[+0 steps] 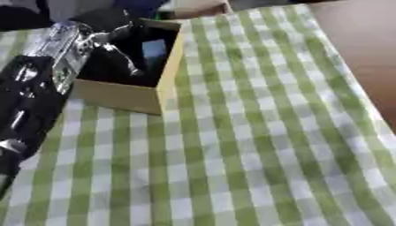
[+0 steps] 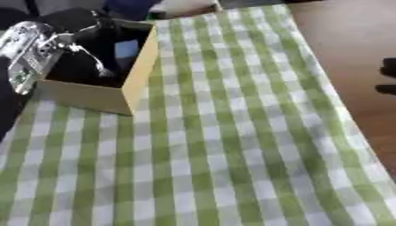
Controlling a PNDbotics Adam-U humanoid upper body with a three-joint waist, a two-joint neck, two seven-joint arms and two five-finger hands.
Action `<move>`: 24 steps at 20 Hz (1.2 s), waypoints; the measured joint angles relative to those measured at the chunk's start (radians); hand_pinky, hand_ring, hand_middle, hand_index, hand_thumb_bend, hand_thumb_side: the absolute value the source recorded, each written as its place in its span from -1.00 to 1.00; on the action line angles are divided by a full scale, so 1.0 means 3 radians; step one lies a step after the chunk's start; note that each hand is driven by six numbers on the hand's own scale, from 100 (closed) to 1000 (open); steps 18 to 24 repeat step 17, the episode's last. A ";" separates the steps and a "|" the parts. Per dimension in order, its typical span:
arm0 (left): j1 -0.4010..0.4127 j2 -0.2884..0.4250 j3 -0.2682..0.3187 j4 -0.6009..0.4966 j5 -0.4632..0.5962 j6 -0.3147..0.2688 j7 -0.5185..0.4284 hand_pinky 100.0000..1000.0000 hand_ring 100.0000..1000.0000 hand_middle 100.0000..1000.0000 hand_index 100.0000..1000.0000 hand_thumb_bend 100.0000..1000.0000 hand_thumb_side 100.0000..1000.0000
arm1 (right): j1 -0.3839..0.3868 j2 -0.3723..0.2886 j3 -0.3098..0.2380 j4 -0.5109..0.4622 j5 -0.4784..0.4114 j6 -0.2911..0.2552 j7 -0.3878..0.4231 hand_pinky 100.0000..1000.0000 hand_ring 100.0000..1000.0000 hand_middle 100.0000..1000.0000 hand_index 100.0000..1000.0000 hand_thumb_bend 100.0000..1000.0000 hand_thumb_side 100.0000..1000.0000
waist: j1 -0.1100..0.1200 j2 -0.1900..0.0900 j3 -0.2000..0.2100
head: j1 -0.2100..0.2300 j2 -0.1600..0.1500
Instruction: Pick up objects on the table and place them in the box.
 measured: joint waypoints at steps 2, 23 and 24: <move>0.0000 0.0023 0.0007 -0.0131 0.0149 0.0042 0.0030 0.28 0.40 0.38 0.54 -0.18 -0.46 | 0.0016 0.0000 -0.0001 0.0000 0.0000 0.0000 0.0000 0.29 0.52 0.42 0.73 -1.00 1.00 | 0.0000 -0.0030 0.0015 | -0.0009 0.0019; 0.0874 0.0413 0.0262 -0.2433 0.1774 0.0785 0.0592 0.25 0.41 0.37 0.51 -0.42 -0.33 | 0.0042 -0.0003 -0.0049 0.0000 0.0001 -0.0014 -0.0044 0.30 0.53 0.42 0.72 -1.00 1.00 | -0.0013 -0.0171 0.0182 | -0.0094 0.0159; 0.0874 0.0413 0.0262 -0.2433 0.1774 0.0785 0.0592 0.25 0.41 0.37 0.51 -0.42 -0.33 | 0.0042 -0.0003 -0.0049 0.0000 0.0001 -0.0014 -0.0044 0.30 0.53 0.42 0.72 -1.00 1.00 | -0.0013 -0.0171 0.0182 | -0.0094 0.0159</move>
